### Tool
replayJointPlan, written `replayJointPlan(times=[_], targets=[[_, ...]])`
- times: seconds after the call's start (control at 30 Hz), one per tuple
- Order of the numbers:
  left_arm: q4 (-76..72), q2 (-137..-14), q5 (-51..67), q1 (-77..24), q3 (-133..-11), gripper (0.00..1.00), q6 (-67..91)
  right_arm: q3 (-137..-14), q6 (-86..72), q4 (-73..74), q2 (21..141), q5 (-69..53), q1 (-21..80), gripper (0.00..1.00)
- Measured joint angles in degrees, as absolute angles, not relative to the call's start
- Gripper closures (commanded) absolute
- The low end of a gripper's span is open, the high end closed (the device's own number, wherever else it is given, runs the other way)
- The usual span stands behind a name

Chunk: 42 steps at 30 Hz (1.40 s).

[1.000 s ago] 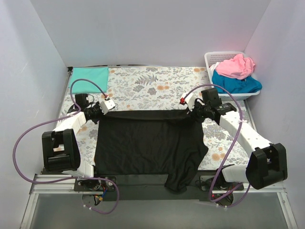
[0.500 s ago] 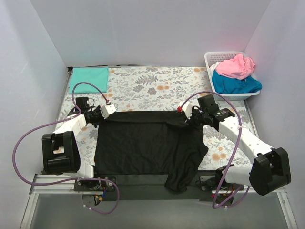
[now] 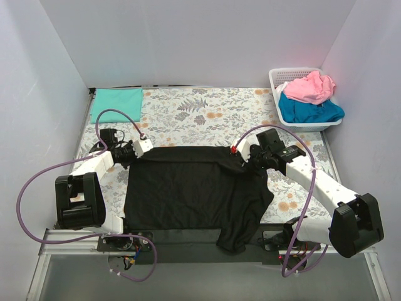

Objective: Fold and stack the t-shirts
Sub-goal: Fold the tshirt

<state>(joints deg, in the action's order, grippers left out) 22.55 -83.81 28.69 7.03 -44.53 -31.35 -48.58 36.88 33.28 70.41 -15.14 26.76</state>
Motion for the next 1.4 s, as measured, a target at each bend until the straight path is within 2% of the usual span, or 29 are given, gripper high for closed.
replayJointPlan(times=[0.03,0.07,0.1,0.13,0.17,0.23,0.27,0.37,0.4,0.43,0.53,0.67,0.87,1.4], targets=[[22.61,-83.81,28.71,7.03,-44.49,0.91,-31.59,-48.4,36.88,33.32,70.41,-15.16,26.76,0.99],[22.81,-83.81,28.69,7.03,-44.49,0.86,-31.92,-48.14,36.88,33.3,70.41,-15.16,26.76,0.91],[23.14,-83.81,28.67,7.03,-44.49,0.81,-32.18,-47.97,36.8,33.45,70.41,-15.16,26.76,0.81],[23.55,-83.81,28.67,7.03,-44.49,0.75,-32.32,-47.88,36.75,33.71,70.41,-15.11,26.76,0.64],[24.1,-83.81,28.69,7.03,-44.49,0.64,-32.36,-47.88,36.64,34.02,70.41,-15.09,26.76,0.52],[27.16,-83.92,29.19,7.35,-45.32,0.56,-32.38,-47.88,37.21,34.59,70.22,-14.68,26.74,0.27],[28.91,-84.07,29.65,7.66,-46.15,0.53,-32.21,-47.9,37.54,34.89,70.02,-14.52,26.57,0.25],[35.0,-85.73,32.29,9.93,-51.77,0.52,-31.22,-48.93,39.11,36.42,69.23,-14.7,25.06,0.27],[35.94,-86.52,33.06,10.72,-53.95,0.52,-30.39,-49.95,39.38,36.88,69.28,-14.72,24.21,0.3],[36.21,-87.31,33.76,11.31,-55.99,0.52,-29.12,-51.29,39.57,37.15,69.67,-14.76,23.29,0.38],[36.32,-90.26,35.2,12.34,-60.95,0.51,-24.47,-57.63,39.55,37.5,74.35,-14.9,20.18,0.46],[36.58,-96.95,36.64,12.29,-67.02,0.5,-17.8,-66.13,39.22,36.27,85.12,-14.7,16.16,0.46],[37.36,-105.27,36.95,12.27,-72.62,0.44,-11.53,-72.38,39.88,36.1,97.89,-13.34,12.29,0.42],[37.28,-112.25,34.72,12.27,-75.16,0.41,-8.69,-78.87,44.21,36.12,108.33,-10.37,11.62,0.39]])
